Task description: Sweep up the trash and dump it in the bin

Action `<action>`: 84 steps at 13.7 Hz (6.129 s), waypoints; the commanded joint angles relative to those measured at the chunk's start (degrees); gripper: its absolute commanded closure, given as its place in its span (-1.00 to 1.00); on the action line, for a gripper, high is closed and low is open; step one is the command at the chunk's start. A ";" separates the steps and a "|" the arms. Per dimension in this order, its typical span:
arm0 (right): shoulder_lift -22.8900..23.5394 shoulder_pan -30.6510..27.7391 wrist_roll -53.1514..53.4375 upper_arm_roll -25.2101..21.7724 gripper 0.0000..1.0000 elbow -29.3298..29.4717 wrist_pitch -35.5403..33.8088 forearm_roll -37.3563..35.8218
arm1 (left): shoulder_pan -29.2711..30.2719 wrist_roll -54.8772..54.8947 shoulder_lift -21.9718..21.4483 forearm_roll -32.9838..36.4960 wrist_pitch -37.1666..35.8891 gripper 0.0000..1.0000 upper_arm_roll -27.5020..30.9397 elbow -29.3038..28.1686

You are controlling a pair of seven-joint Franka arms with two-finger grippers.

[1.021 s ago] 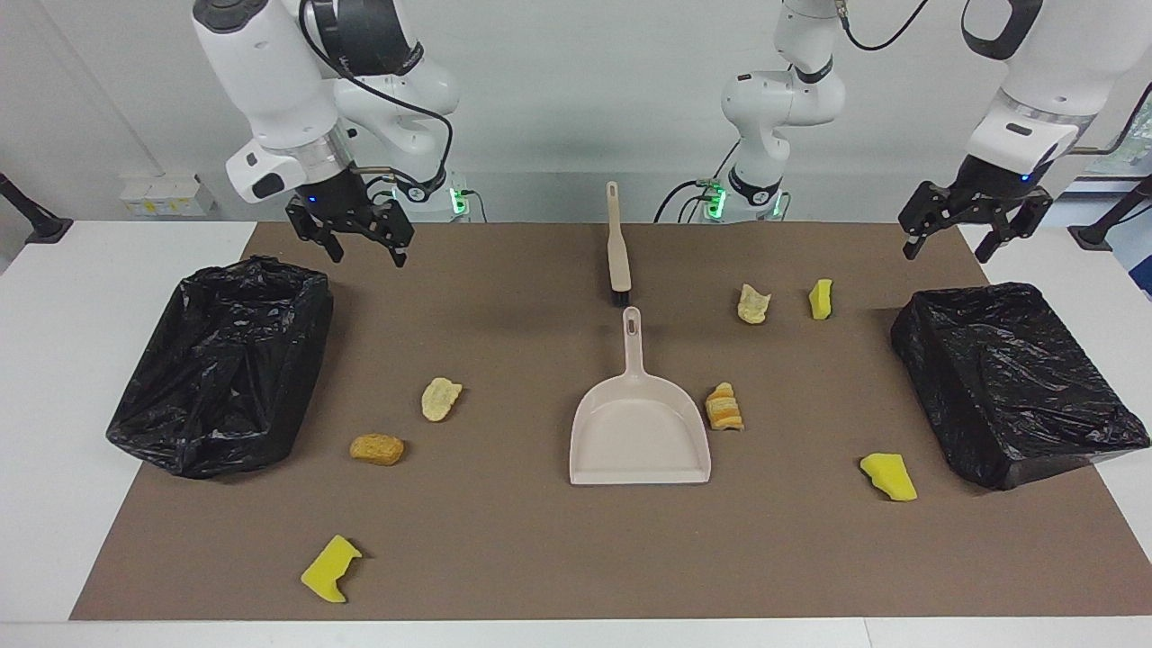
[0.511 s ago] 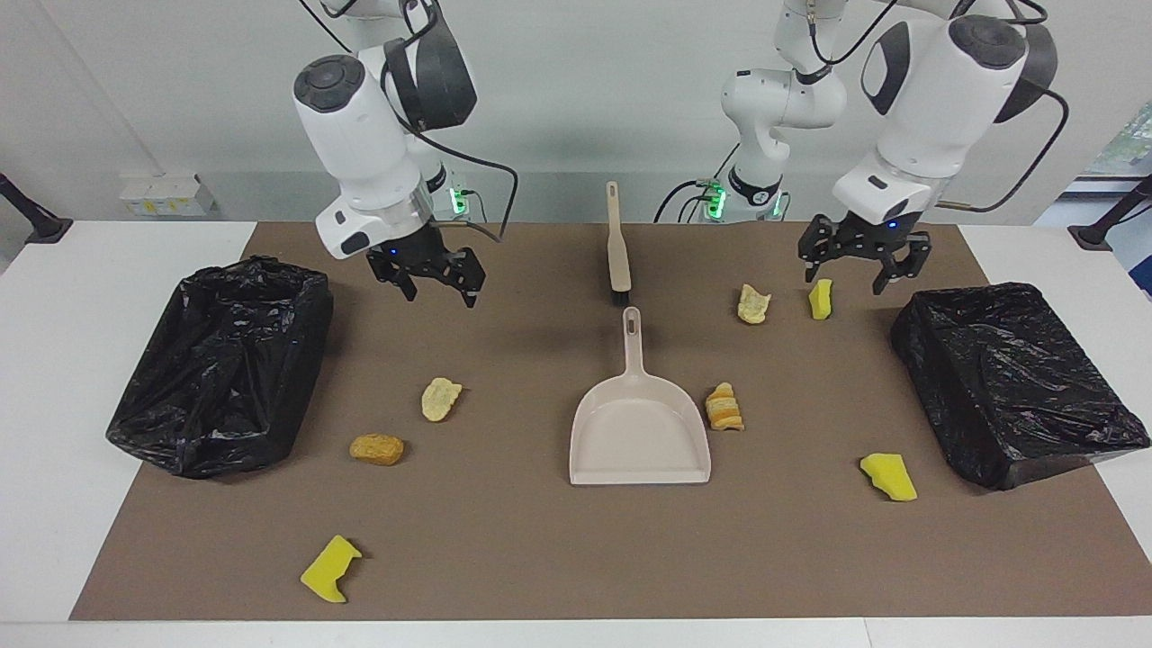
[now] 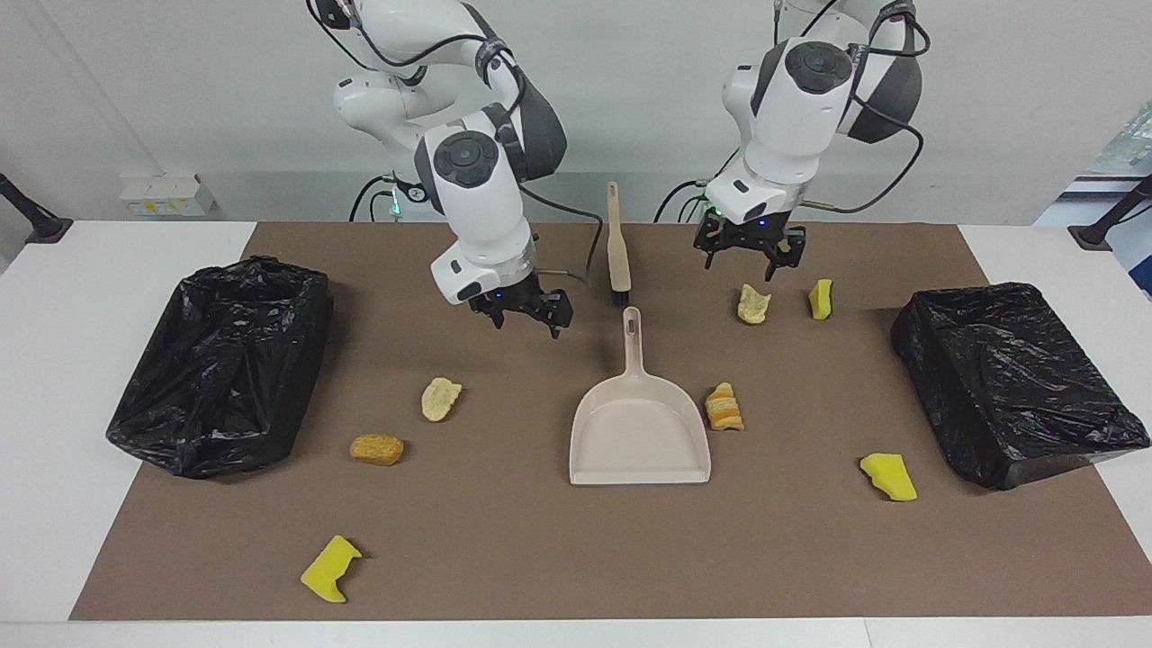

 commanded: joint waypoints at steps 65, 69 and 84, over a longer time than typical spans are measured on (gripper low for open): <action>-5.70 -4.26 -94.64 0.77 1.00 -12.10 -4.95 -16.39 | 28.74 48.22 29.15 8.51 7.60 1.00 1.54 16.40; -6.67 -6.11 -97.01 0.85 1.00 -15.27 -3.03 -16.13 | 24.00 40.16 16.07 8.07 3.28 1.00 1.28 -0.53; -6.93 -5.41 -95.87 0.85 1.00 -16.51 -0.82 -16.04 | 16.95 -31.21 -16.55 8.69 -13.95 1.00 1.45 -26.13</action>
